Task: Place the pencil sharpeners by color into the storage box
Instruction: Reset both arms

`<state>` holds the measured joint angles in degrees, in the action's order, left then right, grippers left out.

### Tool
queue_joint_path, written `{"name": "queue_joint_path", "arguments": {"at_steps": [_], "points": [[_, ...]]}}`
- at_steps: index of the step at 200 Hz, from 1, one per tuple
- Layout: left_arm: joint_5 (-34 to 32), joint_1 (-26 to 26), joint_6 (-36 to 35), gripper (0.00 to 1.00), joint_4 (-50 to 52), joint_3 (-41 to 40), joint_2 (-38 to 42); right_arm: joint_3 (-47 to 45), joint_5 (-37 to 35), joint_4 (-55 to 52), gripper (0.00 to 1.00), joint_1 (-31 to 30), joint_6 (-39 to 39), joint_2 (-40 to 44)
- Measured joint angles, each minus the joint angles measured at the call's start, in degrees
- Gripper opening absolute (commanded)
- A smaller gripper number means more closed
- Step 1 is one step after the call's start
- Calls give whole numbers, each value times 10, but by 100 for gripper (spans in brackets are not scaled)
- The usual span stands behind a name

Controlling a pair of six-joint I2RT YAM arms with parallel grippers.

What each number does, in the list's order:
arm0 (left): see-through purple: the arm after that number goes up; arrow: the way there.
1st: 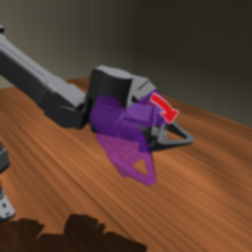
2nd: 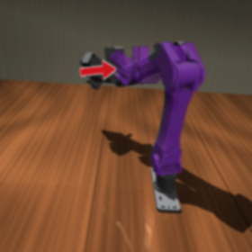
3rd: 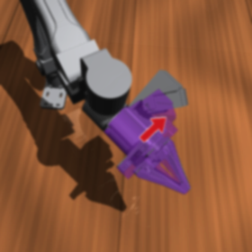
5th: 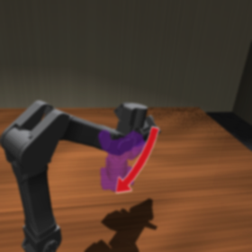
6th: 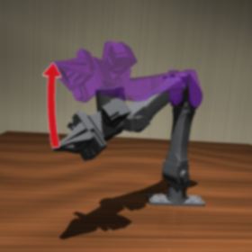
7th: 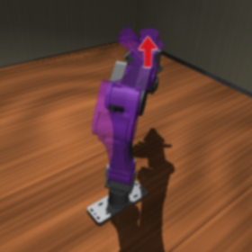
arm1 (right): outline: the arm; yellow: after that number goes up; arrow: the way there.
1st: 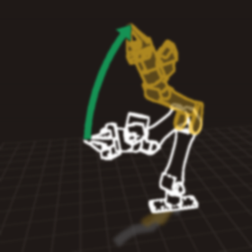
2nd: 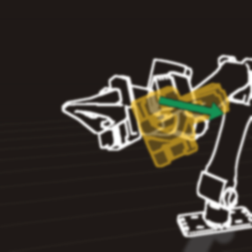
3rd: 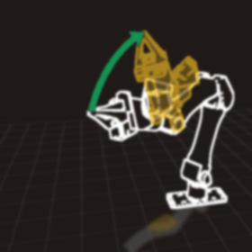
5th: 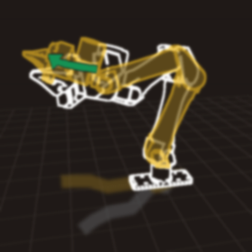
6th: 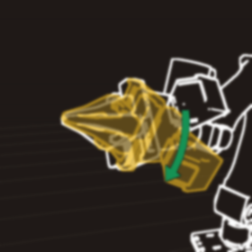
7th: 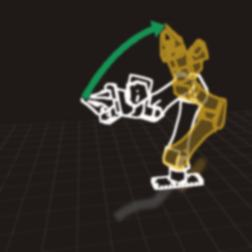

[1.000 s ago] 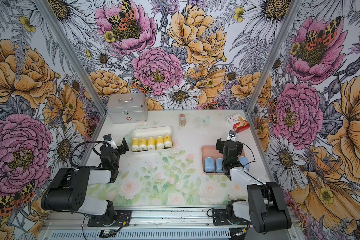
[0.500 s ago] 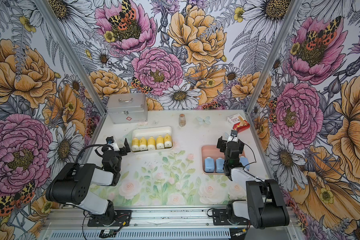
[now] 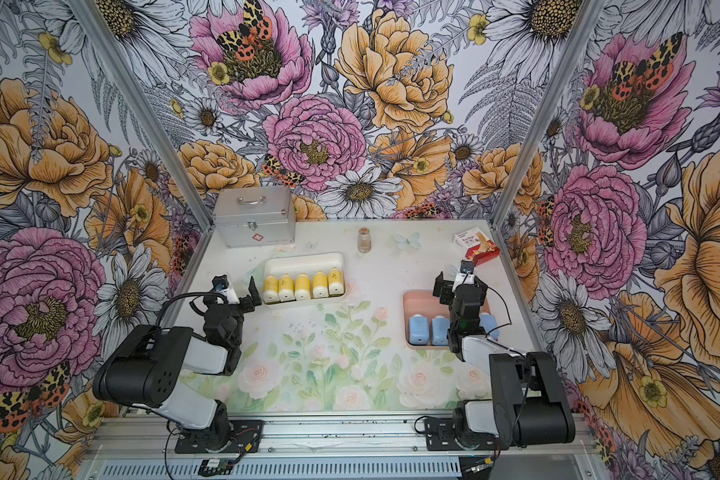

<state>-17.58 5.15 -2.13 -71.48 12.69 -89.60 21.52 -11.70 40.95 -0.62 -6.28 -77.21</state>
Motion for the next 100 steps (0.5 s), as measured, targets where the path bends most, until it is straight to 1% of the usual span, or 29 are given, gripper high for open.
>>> {"name": "queue_joint_path", "arguments": {"at_steps": [100], "points": [[0,0,-10,98,-6,0,0,-9,35,86,100,3,15,-86]]}}
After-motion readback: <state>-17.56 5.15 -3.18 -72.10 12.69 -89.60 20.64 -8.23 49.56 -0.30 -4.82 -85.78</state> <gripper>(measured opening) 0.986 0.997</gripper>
